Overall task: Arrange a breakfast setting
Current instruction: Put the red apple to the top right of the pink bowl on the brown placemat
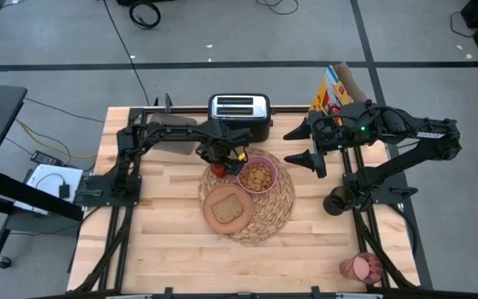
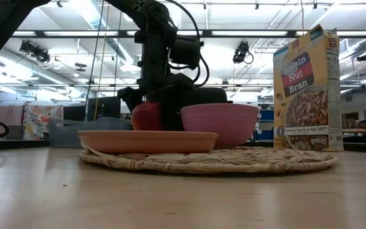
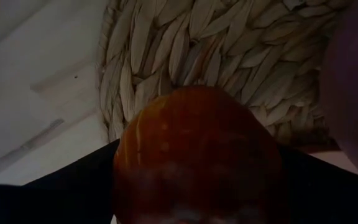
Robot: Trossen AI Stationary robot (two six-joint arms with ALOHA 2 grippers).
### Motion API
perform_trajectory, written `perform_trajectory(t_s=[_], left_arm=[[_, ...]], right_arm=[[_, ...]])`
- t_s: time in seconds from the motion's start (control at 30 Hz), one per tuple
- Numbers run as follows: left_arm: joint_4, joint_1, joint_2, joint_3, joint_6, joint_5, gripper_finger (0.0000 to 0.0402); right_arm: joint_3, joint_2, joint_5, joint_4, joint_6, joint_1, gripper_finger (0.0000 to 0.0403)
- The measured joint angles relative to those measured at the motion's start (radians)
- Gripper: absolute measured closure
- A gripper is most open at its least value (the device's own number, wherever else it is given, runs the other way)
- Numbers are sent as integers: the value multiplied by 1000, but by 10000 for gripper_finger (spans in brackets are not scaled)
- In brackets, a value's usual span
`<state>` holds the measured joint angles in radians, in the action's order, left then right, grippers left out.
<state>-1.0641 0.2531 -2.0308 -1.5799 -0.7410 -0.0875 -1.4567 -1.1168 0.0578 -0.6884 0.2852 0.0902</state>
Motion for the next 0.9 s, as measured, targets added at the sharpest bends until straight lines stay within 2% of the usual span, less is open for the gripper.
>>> perform_trajectory(t_s=[0.13,0.23,0.43,0.9], left_arm=[[-2,0,0,0,-8,18,66],[-2,0,0,0,-10,22,65],[-4,1,2,0,-7,8,12],[-51,1,12,1,-3,5,20]], right_arm=[[0,0,0,0,0,0,57],[0,0,0,0,0,0,57],[0,0,0,-5,0,0,57],[0,0,-8,-10,3,0,57]])
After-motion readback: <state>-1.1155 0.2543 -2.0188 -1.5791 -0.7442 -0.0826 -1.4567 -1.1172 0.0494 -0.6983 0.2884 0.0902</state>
